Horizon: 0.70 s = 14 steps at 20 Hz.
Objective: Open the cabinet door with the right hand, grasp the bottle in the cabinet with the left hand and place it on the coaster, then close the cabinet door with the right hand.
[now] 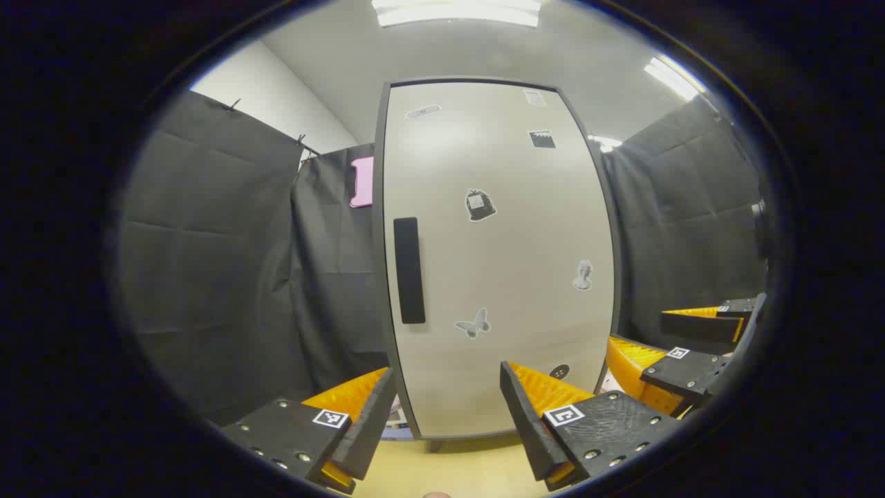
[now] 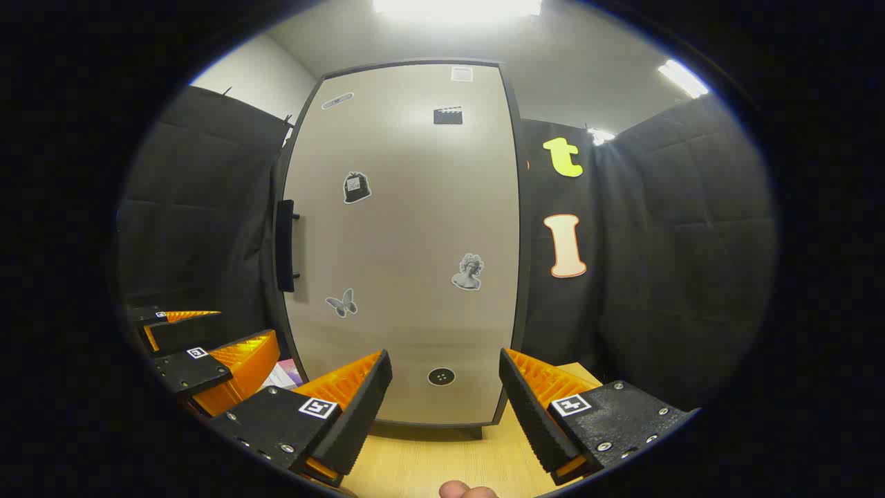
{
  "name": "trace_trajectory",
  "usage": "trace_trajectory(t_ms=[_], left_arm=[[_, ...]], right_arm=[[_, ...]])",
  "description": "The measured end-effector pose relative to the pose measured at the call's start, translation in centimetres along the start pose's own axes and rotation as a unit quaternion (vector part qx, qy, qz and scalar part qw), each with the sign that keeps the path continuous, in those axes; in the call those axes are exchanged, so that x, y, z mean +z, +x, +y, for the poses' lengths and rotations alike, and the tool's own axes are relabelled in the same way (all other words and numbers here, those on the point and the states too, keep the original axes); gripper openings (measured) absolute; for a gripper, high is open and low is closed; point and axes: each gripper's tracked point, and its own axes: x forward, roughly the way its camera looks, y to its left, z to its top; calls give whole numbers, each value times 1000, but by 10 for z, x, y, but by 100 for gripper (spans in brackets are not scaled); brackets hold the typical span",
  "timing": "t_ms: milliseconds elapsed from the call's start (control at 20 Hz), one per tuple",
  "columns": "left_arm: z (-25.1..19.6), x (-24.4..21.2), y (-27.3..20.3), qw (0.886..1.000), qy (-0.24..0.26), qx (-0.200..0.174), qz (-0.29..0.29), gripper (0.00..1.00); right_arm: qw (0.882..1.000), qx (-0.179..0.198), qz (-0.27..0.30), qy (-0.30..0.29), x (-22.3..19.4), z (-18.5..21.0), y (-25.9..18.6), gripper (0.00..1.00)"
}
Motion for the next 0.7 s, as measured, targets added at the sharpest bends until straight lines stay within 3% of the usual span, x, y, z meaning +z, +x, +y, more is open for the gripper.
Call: trace_trajectory(t_ms=[50, 200, 650, 700], left_arm=[[0, -1, -1, 1000, -1, -1, 0, 91], [-1, -5, 0, 1000, -7, -3, 5, 86], [1, -1, 1, 1000, -11, -2, 0, 87], [1, 1, 1, 1000, -10, -2, -1, 91]], right_arm=[[1000, -2, -1, 0, 2, -2, 1, 96], [1000, -4, -4, -1, 5, -3, 2, 96], [1000, -5, -11, -5, 9, 0, 3, 96], [1000, -5, -12, -4, 11, 1, 3, 96]])
